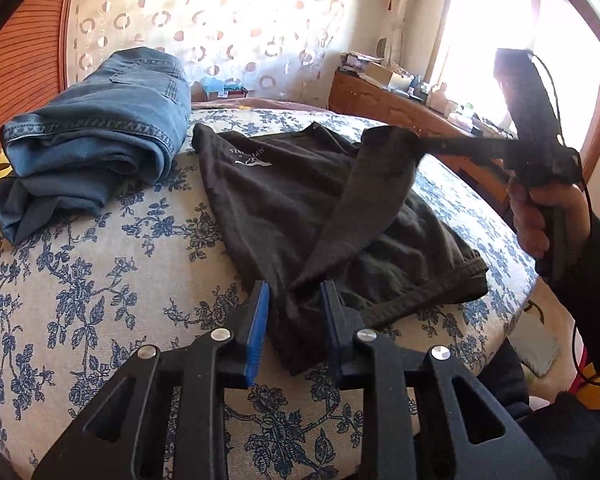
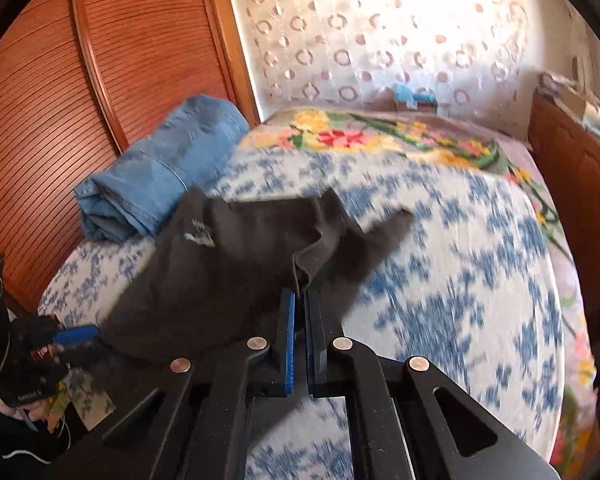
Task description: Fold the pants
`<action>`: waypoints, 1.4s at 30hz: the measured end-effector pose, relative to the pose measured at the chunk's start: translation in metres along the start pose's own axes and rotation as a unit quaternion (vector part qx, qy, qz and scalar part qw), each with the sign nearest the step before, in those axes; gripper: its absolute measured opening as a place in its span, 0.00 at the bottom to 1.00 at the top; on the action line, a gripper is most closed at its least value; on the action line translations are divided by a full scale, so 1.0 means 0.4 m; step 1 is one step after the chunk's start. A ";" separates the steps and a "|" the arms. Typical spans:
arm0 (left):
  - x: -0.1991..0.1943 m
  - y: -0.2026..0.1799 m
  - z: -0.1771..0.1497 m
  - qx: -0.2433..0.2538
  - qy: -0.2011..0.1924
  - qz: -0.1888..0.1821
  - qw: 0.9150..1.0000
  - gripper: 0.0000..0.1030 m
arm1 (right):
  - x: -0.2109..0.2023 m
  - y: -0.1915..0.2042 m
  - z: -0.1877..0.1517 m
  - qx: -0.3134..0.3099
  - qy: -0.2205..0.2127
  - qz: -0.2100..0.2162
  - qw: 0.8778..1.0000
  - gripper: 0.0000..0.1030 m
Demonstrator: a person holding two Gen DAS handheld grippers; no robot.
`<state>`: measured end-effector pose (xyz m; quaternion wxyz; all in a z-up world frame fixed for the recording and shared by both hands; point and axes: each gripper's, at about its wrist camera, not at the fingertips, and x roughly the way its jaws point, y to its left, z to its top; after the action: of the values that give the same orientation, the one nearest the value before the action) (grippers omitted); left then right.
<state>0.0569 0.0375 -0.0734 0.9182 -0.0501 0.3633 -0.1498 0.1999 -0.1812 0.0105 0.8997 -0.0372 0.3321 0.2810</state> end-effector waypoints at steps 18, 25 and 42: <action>-0.036 0.034 0.003 -0.017 -0.011 0.003 1.000 0.26 | 0.151 0.169 0.199 -0.090 -0.017 0.034 0.995 0.03; -0.042 0.046 -0.002 -0.022 -0.007 0.005 1.000 0.26 | 0.244 0.223 0.234 -0.111 -0.007 0.037 0.993 0.03; -0.014 0.032 0.036 -0.019 0.000 -0.016 1.000 0.26 | 0.188 0.128 0.187 -0.070 -0.006 -0.002 0.998 0.42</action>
<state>0.0659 0.0510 -0.0615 0.9145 -0.0729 0.3655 -0.1577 0.2625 -0.0831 0.0280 0.8975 -0.0993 0.3060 0.3017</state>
